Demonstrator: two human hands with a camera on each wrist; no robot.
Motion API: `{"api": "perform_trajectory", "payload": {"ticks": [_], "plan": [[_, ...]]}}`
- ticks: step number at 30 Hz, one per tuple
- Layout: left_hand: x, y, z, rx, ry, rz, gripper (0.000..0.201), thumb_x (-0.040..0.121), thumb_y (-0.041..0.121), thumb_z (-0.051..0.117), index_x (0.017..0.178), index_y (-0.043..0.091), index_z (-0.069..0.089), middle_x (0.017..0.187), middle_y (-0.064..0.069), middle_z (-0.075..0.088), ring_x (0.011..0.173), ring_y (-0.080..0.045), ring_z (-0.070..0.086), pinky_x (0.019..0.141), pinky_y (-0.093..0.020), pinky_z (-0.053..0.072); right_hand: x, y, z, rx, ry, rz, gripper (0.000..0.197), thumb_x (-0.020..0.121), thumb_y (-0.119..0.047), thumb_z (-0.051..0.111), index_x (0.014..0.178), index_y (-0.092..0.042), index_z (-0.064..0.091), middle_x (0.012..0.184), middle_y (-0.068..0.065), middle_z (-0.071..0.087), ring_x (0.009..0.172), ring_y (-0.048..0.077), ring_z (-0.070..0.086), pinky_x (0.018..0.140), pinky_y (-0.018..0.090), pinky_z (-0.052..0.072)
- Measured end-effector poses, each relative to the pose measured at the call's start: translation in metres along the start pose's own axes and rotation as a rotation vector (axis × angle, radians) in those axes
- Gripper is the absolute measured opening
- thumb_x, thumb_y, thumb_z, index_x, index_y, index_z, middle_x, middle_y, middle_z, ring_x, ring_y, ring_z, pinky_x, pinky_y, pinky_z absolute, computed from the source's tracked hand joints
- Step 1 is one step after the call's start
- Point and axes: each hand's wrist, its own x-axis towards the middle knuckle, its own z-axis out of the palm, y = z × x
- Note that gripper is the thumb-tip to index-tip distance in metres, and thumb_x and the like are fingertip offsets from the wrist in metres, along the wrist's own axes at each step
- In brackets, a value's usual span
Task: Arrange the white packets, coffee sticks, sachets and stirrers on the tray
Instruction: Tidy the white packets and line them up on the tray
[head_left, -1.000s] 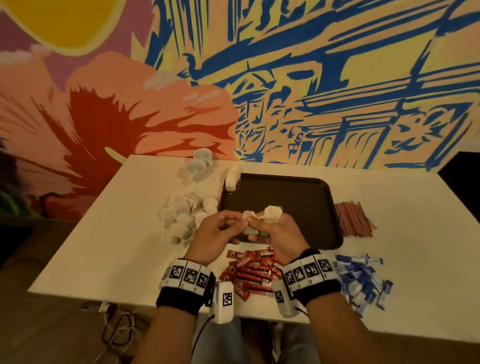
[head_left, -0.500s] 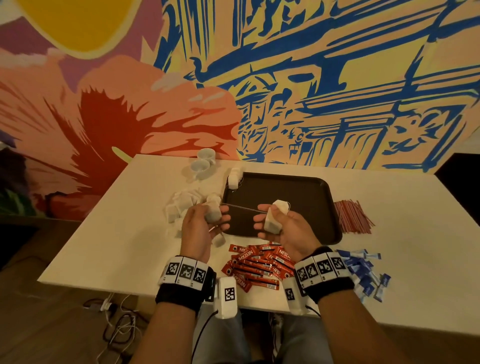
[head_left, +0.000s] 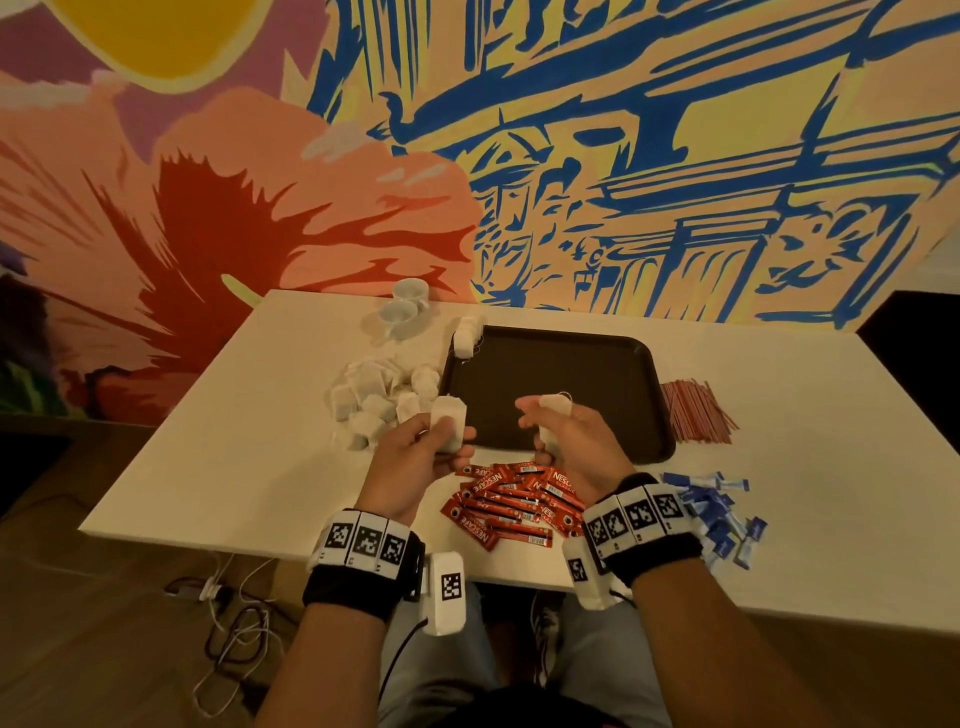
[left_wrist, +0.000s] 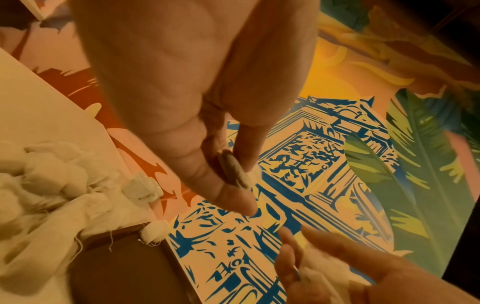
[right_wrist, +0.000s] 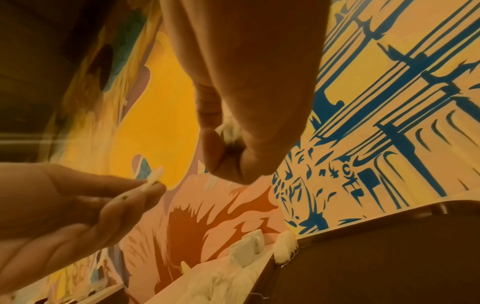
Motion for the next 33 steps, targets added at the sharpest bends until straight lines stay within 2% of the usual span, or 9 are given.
{"api": "perform_trajectory", "payload": {"ticks": [4,8,11,13,16,20,26,30,33], "plan": [[-0.005,-0.001,0.005,0.019,-0.092,0.003,0.022,0.100,0.017,0.059,0.108,-0.001,0.069,0.097,-0.020,0.070,0.086,-0.025,0.070,0.085,-0.036,0.060,-0.004,0.005,0.015,-0.118,-0.149,-0.020,0.025,0.093,-0.039,0.073,0.107,-0.019,0.076,0.083,0.000,0.068,0.058,0.009,0.051,0.054,0.024,0.041],[-0.009,-0.001,0.006,0.066,-0.146,0.023,0.025,0.097,0.021,0.062,0.108,0.002,0.072,0.092,-0.015,0.071,0.087,-0.026,0.070,0.090,-0.039,0.059,-0.004,0.002,0.026,-0.272,-0.193,-0.180,0.023,0.092,-0.030,0.075,0.101,-0.009,0.077,0.077,0.002,0.070,0.064,0.019,0.055,0.052,0.022,0.042],[-0.010,-0.001,0.000,0.133,-0.165,0.045,0.023,0.095,0.019,0.065,0.103,-0.001,0.073,0.093,-0.020,0.071,0.088,-0.028,0.070,0.086,-0.036,0.060,-0.002,-0.005,0.025,-0.277,-0.187,-0.244,0.022,0.093,-0.018,0.073,0.101,0.003,0.075,0.064,-0.009,0.068,0.056,0.000,0.059,0.054,0.013,0.044],[-0.010,-0.002,-0.003,0.199,-0.188,0.072,0.022,0.094,0.018,0.067,0.099,-0.003,0.073,0.094,-0.024,0.072,0.089,-0.029,0.070,0.082,-0.033,0.060,-0.001,-0.010,0.024,-0.301,-0.219,-0.257,0.023,0.093,-0.016,0.073,0.100,0.006,0.074,0.060,-0.009,0.067,0.052,-0.001,0.058,0.053,0.011,0.043],[-0.010,-0.002,-0.005,0.292,-0.243,0.092,0.020,0.093,0.017,0.068,0.102,0.001,0.075,0.096,-0.016,0.076,0.095,-0.026,0.073,0.081,-0.027,0.059,-0.001,-0.015,0.025,-0.383,-0.246,-0.258,0.019,0.091,-0.020,0.076,0.096,-0.002,0.077,0.070,-0.002,0.072,0.062,0.006,0.064,0.061,0.020,0.049],[-0.009,0.001,-0.004,0.356,-0.279,0.094,0.018,0.092,0.019,0.069,0.105,0.008,0.076,0.097,-0.009,0.077,0.096,-0.022,0.073,0.080,-0.024,0.057,-0.002,-0.013,0.024,-0.408,-0.268,-0.250,0.017,0.090,-0.025,0.077,0.094,-0.008,0.079,0.089,0.017,0.076,0.082,0.036,0.069,0.078,0.043,0.056],[-0.007,-0.005,-0.007,0.454,-0.269,0.104,0.022,0.089,0.034,0.072,0.102,0.018,0.079,0.095,-0.009,0.077,0.099,-0.033,0.070,0.084,-0.040,0.055,-0.002,-0.013,0.019,-0.430,-0.323,-0.224,0.014,0.092,-0.023,0.075,0.092,-0.010,0.079,0.080,0.004,0.076,0.072,0.012,0.069,0.069,0.023,0.054],[-0.005,-0.005,-0.008,0.517,-0.289,0.099,0.022,0.089,0.035,0.071,0.097,0.017,0.080,0.090,-0.003,0.078,0.093,-0.027,0.070,0.079,-0.033,0.052,-0.001,-0.013,0.016,-0.472,-0.341,-0.204,0.014,0.094,-0.024,0.073,0.093,-0.010,0.078,0.069,-0.006,0.072,0.060,0.003,0.064,0.059,0.016,0.049],[-0.005,-0.004,-0.007,0.528,-0.258,0.105,0.016,0.090,0.031,0.072,0.092,0.018,0.080,0.084,0.000,0.077,0.069,-0.010,0.065,0.068,-0.023,0.048,-0.002,-0.014,0.015,-0.466,-0.330,-0.165,0.011,0.097,-0.026,0.069,0.096,-0.018,0.077,0.067,-0.010,0.068,0.053,0.002,0.056,0.052,0.017,0.045]]}}
